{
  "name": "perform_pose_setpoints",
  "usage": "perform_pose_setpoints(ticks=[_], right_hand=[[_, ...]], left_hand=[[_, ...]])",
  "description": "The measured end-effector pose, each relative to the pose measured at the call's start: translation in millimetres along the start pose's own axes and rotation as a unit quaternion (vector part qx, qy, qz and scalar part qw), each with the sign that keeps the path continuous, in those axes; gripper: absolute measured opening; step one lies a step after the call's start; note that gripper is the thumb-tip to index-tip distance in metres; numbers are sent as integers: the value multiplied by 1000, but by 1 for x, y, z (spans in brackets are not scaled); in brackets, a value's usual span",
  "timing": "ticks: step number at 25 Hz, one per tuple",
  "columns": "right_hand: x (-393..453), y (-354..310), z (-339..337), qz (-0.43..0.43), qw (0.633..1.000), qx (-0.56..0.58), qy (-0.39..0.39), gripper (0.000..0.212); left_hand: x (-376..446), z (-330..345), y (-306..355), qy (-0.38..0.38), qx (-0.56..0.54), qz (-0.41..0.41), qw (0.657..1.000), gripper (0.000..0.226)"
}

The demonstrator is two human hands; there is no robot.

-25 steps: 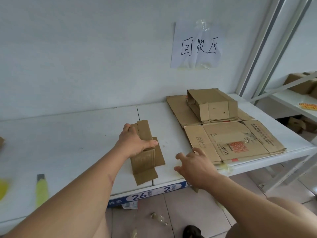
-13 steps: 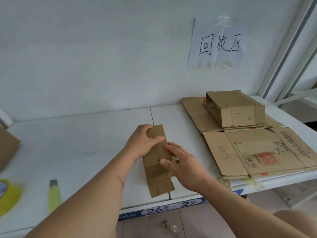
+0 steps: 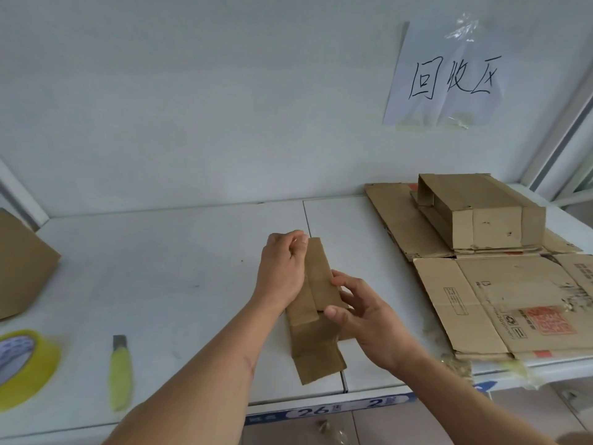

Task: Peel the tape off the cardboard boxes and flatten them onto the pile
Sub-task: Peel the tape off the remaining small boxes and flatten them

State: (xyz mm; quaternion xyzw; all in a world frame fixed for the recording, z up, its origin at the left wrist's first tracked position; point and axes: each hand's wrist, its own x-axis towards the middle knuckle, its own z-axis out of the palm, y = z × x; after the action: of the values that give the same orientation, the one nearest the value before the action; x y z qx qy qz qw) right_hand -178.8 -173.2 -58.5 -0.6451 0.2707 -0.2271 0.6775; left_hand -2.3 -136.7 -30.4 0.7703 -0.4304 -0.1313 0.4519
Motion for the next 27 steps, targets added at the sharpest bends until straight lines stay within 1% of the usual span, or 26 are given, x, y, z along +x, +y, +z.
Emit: perform_pose_setpoints(ticks=[4, 9, 11, 13, 16, 18, 21, 24, 26, 27], right_hand=[[1, -4, 0, 18, 999, -23, -17, 51], [2, -8, -4, 41, 995, -81, -42, 56], [3, -10, -3, 39, 992, -111, -50, 65], [4, -11, 0, 40, 992, -107, -56, 74], [8, -14, 0, 41, 994, -90, -51, 67], [8, -12, -3, 38, 993, -98, -47, 65], [4, -9, 1, 26, 988, -147, -37, 63], [2, -11, 5, 13, 983, -183, -22, 60], [3, -13, 5, 6, 978, -208, -3, 61], [3, -14, 5, 2, 976, -217, 5, 63]], left_hand=[[1, -4, -2, 14, 18, 7, 1000, 35], [7, -12, -8, 32, -49, -37, 998, 37], [5, -12, -6, 42, -76, -49, 995, 38], [4, -11, -7, 60, -53, -42, 996, 39], [6, -13, -11, 72, -22, -30, 997, 39], [7, -14, -14, 79, -43, -32, 995, 39], [5, -15, -15, 90, -82, -48, 991, 41], [4, -14, -8, 69, -104, -68, 990, 42], [7, -17, -4, 64, -161, -112, 979, 45], [8, -19, -2, 67, -207, -142, 966, 47]])
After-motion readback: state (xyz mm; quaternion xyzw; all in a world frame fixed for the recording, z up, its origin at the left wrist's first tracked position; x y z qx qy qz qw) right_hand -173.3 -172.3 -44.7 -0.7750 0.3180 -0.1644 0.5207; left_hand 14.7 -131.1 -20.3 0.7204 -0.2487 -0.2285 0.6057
